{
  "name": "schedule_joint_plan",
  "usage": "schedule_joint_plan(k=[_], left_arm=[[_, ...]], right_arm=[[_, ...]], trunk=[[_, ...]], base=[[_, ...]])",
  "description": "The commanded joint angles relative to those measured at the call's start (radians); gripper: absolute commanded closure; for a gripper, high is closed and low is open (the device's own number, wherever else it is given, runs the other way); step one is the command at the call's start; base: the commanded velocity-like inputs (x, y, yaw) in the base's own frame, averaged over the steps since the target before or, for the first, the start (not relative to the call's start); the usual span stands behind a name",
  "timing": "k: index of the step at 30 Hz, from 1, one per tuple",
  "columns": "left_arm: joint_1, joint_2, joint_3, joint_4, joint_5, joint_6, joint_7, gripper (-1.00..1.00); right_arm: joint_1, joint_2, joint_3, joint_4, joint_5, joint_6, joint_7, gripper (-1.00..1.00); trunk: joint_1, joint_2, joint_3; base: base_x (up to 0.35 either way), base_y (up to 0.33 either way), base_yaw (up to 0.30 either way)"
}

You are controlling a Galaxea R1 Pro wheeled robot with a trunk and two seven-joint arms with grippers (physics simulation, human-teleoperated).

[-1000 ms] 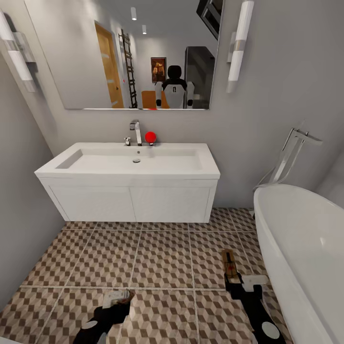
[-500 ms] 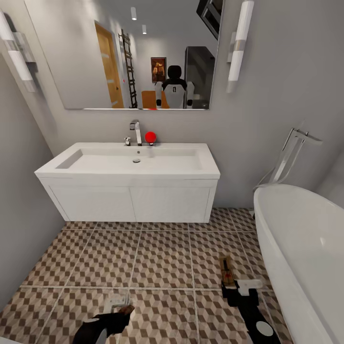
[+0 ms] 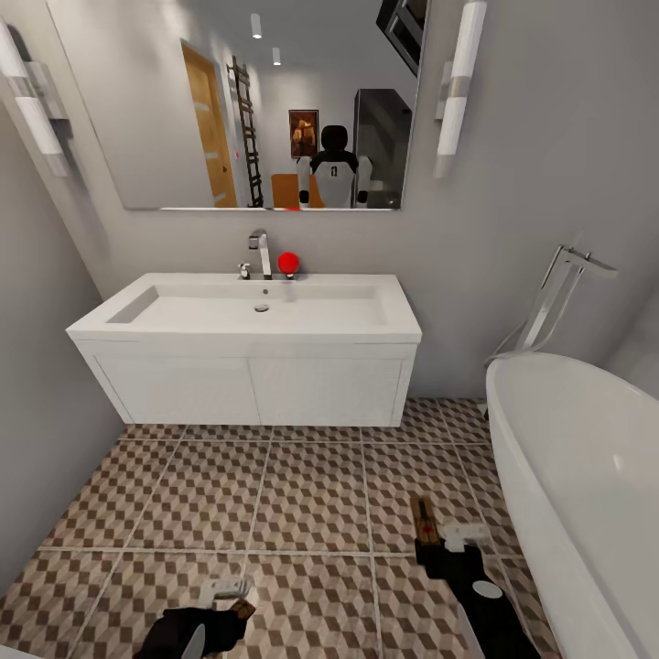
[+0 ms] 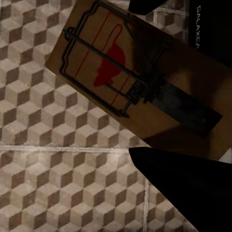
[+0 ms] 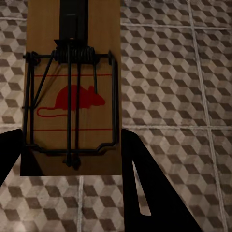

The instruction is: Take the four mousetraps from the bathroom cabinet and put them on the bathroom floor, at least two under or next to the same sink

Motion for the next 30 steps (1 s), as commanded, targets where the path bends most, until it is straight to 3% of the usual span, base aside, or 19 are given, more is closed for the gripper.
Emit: schedule_joint_plan(k=[1,6,18,26,30], left_arm=[[-0.002,0.001,-0.004,-0.004,0.011,0.003,0.009,1.0],[-0.006,0.003,-0.003,-0.077,0.011,0.002,0.009,1.0],[-0.007,0.0,-0.003,-0.149,0.013,-0.005,0.001,1.0],[-0.007,-0.034,-0.004,-0.152,0.011,-0.007,0.006,1.0],[-0.007,-0.037,-0.005,-0.153,0.013,-0.007,0.0,1.0]], right_arm=[[0.0,0.001,-0.001,-0.003,0.005,0.006,0.0,1.0],[-0.001,0.001,-0.001,-0.008,0.005,0.008,0.0,1.0],[-0.001,0.002,-0.001,-0.008,0.005,0.01,-0.002,1.0],[-0.001,0.001,-0.001,-0.009,0.005,0.012,-0.002,1.0],[-0.001,0.001,-0.001,-0.011,0.006,0.012,-0.001,1.0]], trunk=[[0.0,-0.001,-0.001],[0.0,-0.001,-0.001],[0.0,-0.001,-0.001],[0.0,-0.001,-0.001],[0.0,-0.001,-0.001]], base=[[0.0,0.0,0.0],[0.0,0.0,0.0],[0.0,0.0,0.0],[0.0,0.0,0.0],[0.0,0.0,0.0]])
